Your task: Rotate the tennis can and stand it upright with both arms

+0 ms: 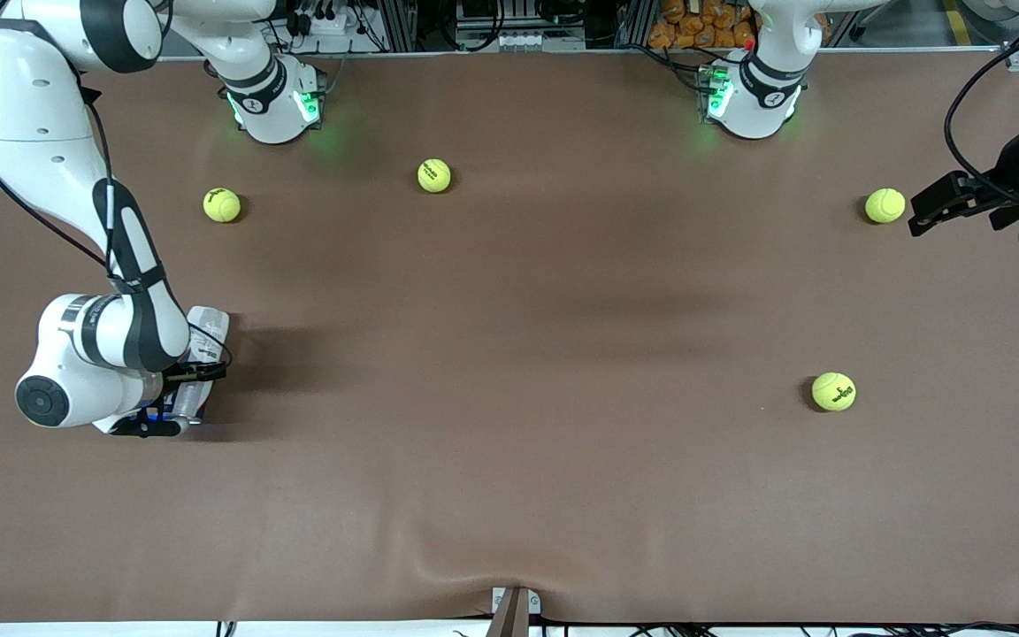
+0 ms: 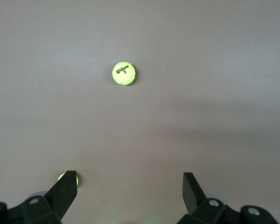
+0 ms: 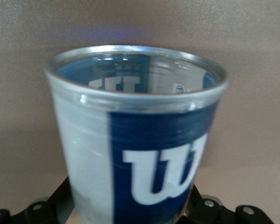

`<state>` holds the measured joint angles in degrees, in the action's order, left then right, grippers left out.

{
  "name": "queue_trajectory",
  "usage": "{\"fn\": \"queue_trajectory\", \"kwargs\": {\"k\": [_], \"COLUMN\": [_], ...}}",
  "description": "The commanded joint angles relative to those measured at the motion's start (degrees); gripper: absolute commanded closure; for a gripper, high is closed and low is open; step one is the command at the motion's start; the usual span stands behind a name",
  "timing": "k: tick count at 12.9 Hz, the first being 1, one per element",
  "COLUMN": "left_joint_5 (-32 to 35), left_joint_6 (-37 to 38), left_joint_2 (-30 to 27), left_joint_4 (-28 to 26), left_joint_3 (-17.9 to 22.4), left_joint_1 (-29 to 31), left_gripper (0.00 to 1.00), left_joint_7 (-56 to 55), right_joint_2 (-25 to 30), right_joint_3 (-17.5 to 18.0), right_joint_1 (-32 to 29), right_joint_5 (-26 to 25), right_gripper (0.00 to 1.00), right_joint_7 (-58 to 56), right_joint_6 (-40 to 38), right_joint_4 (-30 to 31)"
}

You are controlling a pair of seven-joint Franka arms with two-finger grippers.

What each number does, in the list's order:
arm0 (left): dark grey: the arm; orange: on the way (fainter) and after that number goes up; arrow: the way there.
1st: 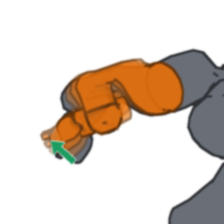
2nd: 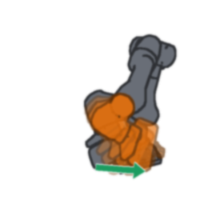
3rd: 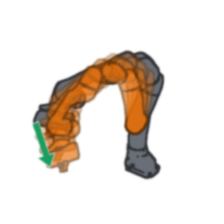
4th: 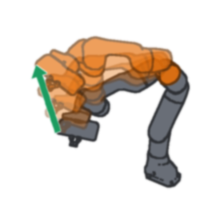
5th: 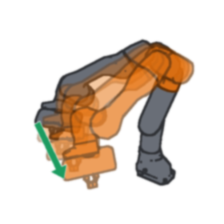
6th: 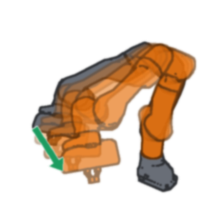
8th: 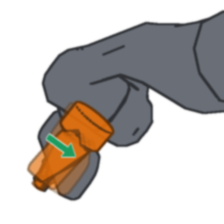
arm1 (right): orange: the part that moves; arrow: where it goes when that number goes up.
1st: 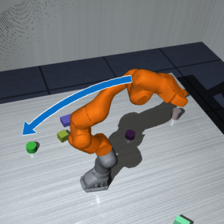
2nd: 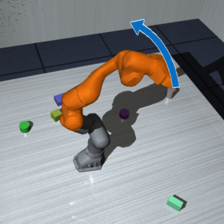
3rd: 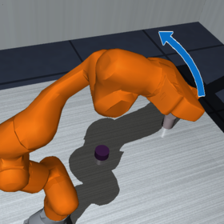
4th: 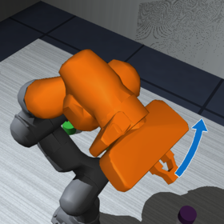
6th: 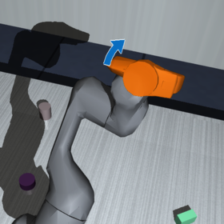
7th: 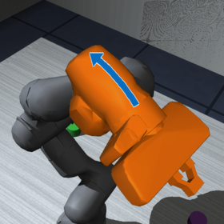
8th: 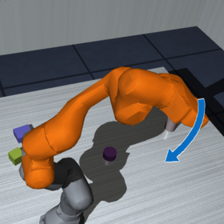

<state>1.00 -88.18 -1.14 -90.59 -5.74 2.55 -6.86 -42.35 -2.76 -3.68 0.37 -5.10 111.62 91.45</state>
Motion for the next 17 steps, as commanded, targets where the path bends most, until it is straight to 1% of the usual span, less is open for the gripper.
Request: {"fn": "queue_trajectory", "kwargs": {"k": [1, 6, 10, 12, 13, 15, 17], "left_joint_5": [-0.2, -0.2, -0.2, -0.3, -0.3, -0.5, -0.7], "left_joint_6": [-0.2, -0.7, -1.0, -1.0, -1.0, -1.0, -0.9], "left_joint_2": [0.8, 0.9, 1.0, 0.9, 0.9, 0.9, 0.8], "left_joint_4": [1.2, 1.1, 1.0, 0.9, 0.9, 0.8, 0.6], "left_joint_3": [-0.2, -0.2, -0.3, -0.3, -0.3, -0.3, -0.3], "left_joint_1": [0.2, 0.2, 0.2, 0.4, 0.4, 0.4, 0.4], "left_gripper": [0.0, 0.0, 0.0, 0.0, 0.0, 0.0, 0.0], "left_joint_7": [1.1, 1.1, 1.1, 1.1, 1.1, 1.1, 1.1], "right_joint_2": [-0.1, 0.3, 0.5, 0.4, 0.5, 0.5, 0.5], "right_joint_3": [0.5, 0.5, 0.7, 2.4, 4.2, 9.0, 11.6], "right_joint_1": [-0.5, -0.5, 0.8, 2.5, 3.5, 5.3, 9.5], "right_joint_5": [1.0, 1.0, 1.0, 1.0, 1.0, 1.0, 0.6], "right_gripper": [0.4, 0.4, 0.4, 0.4, 0.39, 0.39, 0.39], "right_joint_7": [-1.3, -7.0, -16.7, -22.3, -23.4, -23.5, -25.3], "right_joint_6": [-0.3, -0.3, -0.3, -0.2, -0.2, -0.2, -0.2], "right_joint_4": [-0.4, -1.5, -6.7, -9.3, -10.1, -10.2, -10.0]}}
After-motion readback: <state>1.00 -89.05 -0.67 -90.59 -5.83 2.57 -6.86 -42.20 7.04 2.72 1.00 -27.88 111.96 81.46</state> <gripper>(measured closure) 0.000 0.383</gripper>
